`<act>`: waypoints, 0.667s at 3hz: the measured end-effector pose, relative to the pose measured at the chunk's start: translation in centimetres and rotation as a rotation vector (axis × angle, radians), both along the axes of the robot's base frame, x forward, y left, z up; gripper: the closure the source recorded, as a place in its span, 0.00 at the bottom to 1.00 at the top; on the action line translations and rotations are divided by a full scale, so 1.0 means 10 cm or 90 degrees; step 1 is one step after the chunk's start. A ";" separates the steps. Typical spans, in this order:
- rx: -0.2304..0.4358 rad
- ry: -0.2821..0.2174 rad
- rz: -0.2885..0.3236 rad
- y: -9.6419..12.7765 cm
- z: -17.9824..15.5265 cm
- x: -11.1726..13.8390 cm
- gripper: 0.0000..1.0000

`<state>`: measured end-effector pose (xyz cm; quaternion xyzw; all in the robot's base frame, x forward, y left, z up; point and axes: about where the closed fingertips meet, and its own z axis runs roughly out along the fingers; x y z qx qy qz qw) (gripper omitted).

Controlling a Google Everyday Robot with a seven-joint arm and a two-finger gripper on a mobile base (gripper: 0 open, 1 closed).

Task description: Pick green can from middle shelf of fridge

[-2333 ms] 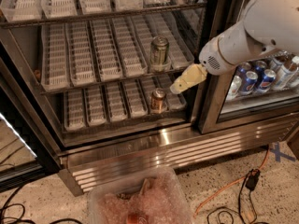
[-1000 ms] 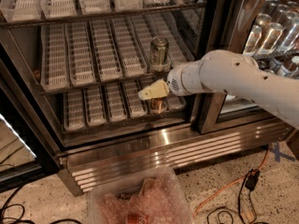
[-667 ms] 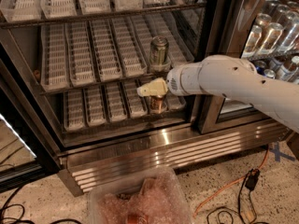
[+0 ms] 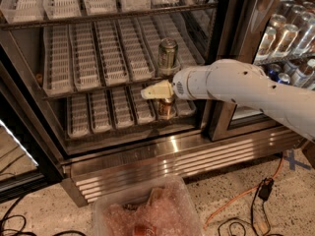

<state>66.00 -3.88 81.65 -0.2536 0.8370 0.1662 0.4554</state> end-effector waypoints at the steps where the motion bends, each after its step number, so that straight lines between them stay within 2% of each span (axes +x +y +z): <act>1: 0.066 -0.040 -0.026 0.04 0.06 0.14 0.00; 2: 0.111 -0.096 -0.060 0.10 0.11 0.25 0.00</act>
Offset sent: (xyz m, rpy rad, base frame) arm 0.0555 0.0000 0.0558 0.3368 -0.4418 -0.2607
